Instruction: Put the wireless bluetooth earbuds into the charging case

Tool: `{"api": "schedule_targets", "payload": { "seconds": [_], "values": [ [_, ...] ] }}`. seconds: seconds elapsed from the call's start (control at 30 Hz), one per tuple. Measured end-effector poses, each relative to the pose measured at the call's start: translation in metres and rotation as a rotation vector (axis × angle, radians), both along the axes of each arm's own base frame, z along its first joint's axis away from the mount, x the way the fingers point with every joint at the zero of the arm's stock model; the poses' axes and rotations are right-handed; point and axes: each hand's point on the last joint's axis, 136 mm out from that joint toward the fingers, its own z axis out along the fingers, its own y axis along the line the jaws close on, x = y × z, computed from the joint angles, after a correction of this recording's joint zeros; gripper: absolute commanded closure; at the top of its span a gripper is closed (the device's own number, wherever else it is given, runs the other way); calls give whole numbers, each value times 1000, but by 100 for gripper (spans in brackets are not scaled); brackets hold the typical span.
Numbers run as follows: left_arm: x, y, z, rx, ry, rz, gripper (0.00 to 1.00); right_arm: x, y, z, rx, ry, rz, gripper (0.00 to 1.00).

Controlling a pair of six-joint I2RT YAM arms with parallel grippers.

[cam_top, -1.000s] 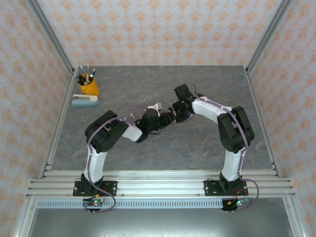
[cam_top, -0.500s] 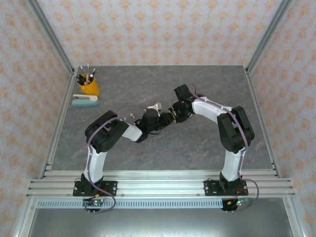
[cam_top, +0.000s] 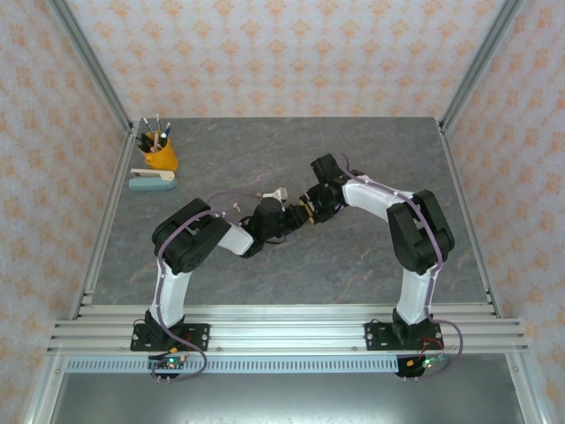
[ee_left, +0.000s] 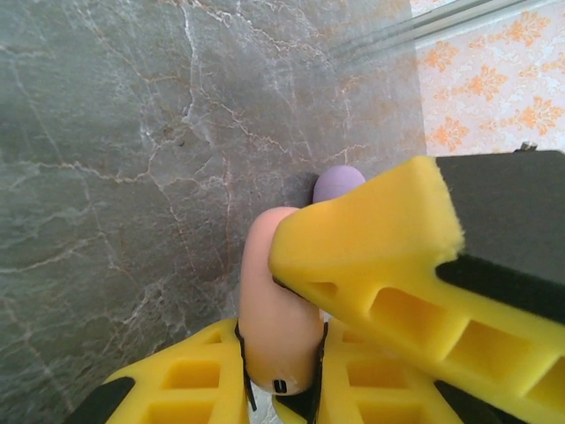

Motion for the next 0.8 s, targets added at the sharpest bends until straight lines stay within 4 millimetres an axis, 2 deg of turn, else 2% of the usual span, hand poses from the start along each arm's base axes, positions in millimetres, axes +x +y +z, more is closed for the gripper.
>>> {"api": "schedule_targets", "payload": {
  "seconds": [0.13,0.2,0.37,0.53,0.67,0.8],
  "values": [
    [-2,4,-5,13,9,10,83,-6,2,-1,0,15,24,35],
    [-2,5,-6,14,9,12,83,-10,2,-1,-5,22,37,33],
    [-3,6,-7,14,6,15,83,-15,-8,16,-9,5,52,32],
    [-4,6,-6,20,11,8,83,-5,-35,38,-19,-47,35,34],
    [-11,6,-7,43,33,-23,82,3,-55,36,-51,-67,50,36],
    [-21,7,-6,71,60,-89,82,7,-57,28,-74,-86,128,38]
  ]
}}
